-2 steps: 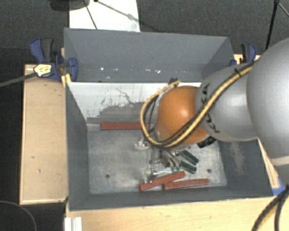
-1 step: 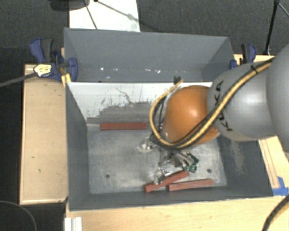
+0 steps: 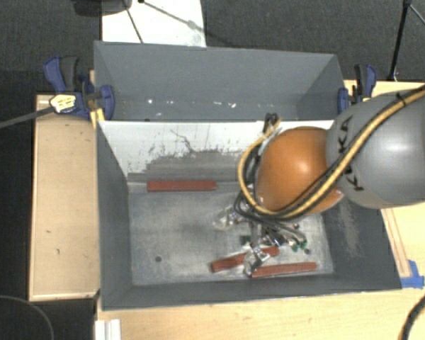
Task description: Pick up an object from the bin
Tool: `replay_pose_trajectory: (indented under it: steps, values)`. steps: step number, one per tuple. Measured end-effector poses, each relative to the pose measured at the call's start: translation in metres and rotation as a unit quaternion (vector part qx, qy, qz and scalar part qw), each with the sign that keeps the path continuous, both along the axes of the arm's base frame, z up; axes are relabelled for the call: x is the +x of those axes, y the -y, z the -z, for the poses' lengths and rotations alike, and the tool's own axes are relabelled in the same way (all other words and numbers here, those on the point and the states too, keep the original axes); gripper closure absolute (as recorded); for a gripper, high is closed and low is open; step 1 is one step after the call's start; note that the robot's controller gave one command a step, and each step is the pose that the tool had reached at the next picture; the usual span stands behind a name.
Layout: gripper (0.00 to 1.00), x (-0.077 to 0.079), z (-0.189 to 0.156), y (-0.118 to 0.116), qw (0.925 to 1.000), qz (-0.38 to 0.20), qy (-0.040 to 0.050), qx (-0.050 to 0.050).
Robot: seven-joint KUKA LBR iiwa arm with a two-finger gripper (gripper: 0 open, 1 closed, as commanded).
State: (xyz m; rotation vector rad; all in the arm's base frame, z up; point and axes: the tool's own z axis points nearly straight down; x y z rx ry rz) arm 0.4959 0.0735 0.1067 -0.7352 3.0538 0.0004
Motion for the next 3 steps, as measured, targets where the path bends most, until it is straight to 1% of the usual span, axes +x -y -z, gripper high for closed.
replay_pose_trajectory:
  steps: [1, 2, 3]
  values:
    - [1.00, -0.013, 0.033, 0.037, 0.9993, 0.037, 0.0039, 0.001]
    - [1.00, -0.013, 0.033, 0.037, 0.9993, 0.038, 0.0038, 0.001]
    - [1.00, -0.002, -0.106, 0.022, 0.9989, 0.047, 0.0011, 0.000]
